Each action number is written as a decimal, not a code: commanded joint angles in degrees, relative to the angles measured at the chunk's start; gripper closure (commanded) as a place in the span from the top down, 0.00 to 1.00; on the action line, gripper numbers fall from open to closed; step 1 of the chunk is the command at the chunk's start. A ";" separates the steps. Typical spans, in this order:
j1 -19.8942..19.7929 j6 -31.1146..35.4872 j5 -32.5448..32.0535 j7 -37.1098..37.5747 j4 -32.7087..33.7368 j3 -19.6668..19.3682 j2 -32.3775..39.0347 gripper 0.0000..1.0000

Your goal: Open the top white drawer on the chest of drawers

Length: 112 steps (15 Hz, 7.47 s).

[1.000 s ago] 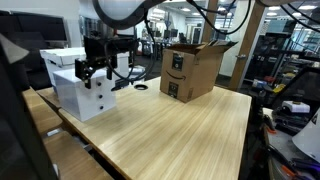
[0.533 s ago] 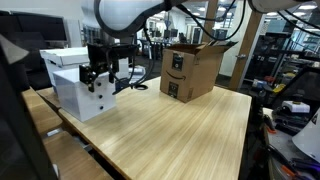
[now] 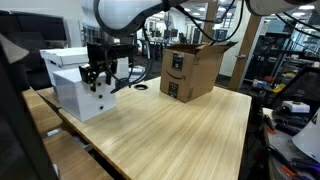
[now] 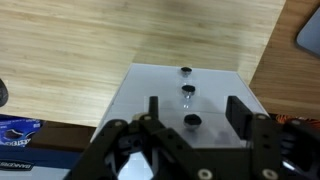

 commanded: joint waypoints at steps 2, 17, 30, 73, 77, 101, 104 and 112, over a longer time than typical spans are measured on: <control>-0.53 -2.06 0.87 -2.45 1.65 1.58 0.32 0.39; -0.59 -4.33 0.46 -1.46 0.14 1.73 -0.91 0.31; 1.04 -9.65 0.21 1.90 6.83 0.93 1.41 0.97; 2.15 -13.75 -0.13 12.28 16.23 -0.92 8.32 0.09; 1.21 -11.51 0.67 9.44 12.95 0.69 6.44 0.09; -0.90 5.96 -0.41 12.52 -22.21 0.10 -13.68 0.09; 0.00 5.18 1.40 12.17 -28.15 -1.35 -17.67 0.09; -1.13 6.80 3.17 13.12 -47.57 -0.49 -30.29 0.09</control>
